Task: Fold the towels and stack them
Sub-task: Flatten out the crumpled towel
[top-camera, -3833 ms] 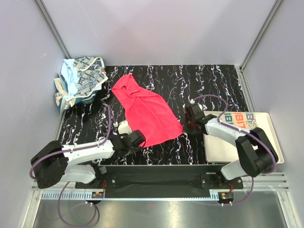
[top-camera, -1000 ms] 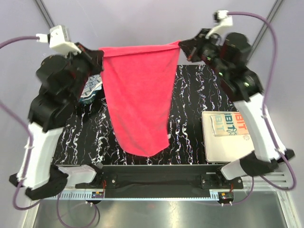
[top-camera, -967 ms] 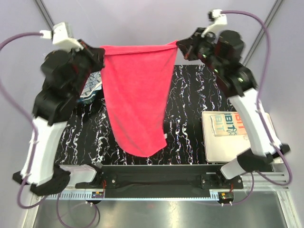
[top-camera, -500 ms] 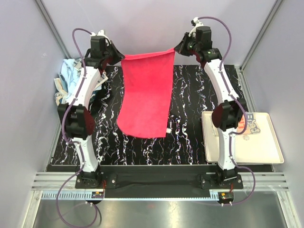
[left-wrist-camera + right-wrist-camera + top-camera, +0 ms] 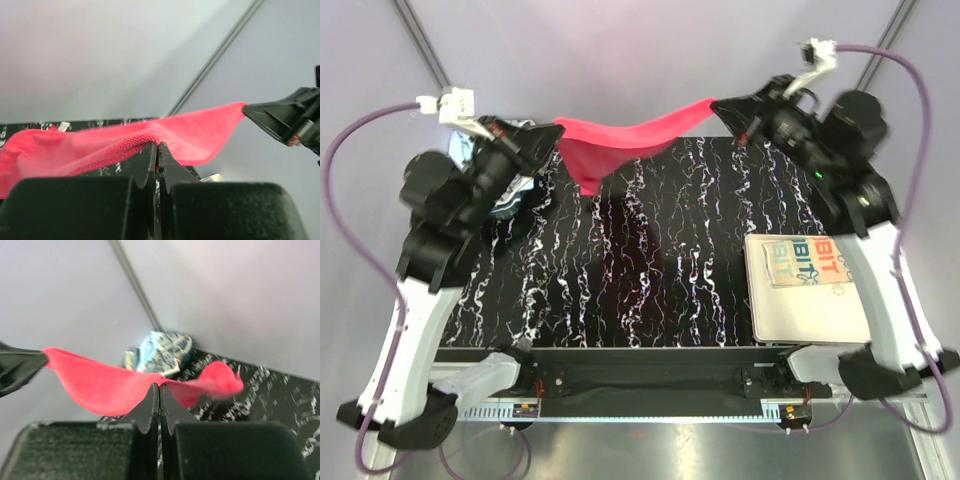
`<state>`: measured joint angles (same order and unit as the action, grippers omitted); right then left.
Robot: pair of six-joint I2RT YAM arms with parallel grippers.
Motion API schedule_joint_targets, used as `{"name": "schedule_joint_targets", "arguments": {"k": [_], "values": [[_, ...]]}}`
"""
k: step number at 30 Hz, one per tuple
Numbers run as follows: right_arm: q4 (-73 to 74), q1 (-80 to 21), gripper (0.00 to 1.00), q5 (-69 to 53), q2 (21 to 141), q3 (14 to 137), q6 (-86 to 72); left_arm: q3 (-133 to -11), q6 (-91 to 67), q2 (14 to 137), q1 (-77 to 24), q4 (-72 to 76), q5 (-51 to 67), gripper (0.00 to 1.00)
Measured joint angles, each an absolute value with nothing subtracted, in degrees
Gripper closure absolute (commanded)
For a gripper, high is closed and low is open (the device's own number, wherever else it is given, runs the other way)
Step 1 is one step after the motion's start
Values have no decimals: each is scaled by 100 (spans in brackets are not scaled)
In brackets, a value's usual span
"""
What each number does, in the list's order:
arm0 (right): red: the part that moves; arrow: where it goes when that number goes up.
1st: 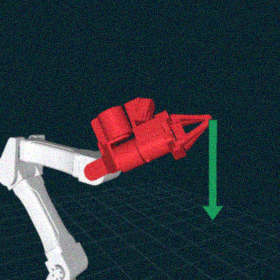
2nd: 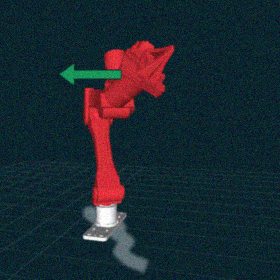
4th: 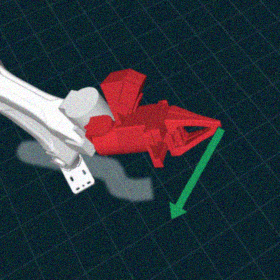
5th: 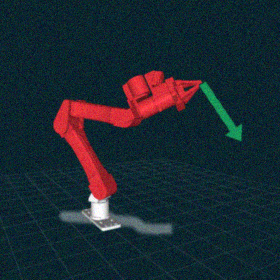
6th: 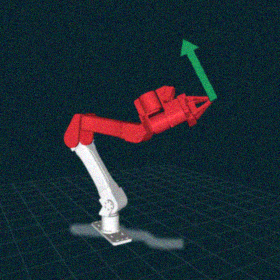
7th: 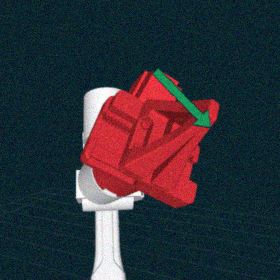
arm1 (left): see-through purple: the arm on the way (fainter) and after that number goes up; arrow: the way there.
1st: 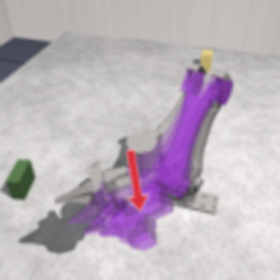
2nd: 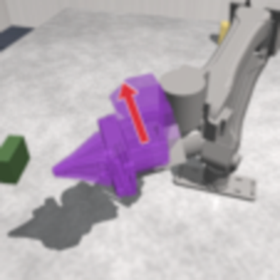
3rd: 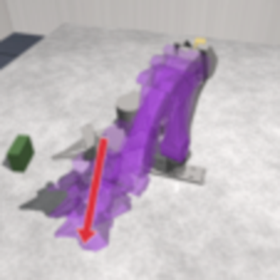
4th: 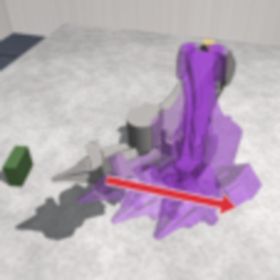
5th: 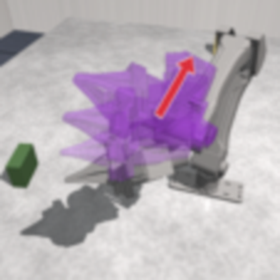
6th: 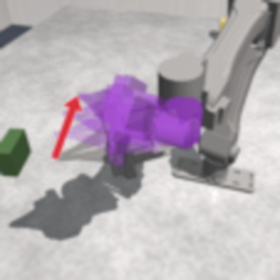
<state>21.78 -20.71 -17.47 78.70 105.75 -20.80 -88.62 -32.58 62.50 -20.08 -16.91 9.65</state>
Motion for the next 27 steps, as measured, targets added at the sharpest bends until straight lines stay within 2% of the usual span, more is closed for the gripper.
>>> {"name": "schedule_joint_targets", "arguments": {"k": [5, 11, 20, 27], "values": [[2202, -2279, 100, -1767, 6740, 10444, -2082, -8597, -3236, 5325, -2508, -1841, 685, 100], [2353, -2327, 100, -1883, 6523, 10739, -2137, -8838, -3227, 5153, -2670, -2161, 639, 100], [2639, -2327, 100, -1546, 7592, 11531, -1894, -9526, -2965, 5885, -2602, -2220, 272, 100], [2410, -2036, 100, -1367, 9113, 11518, -1715, -9218, -3070, 7172, -1730, -1658, 534, 100]]}}
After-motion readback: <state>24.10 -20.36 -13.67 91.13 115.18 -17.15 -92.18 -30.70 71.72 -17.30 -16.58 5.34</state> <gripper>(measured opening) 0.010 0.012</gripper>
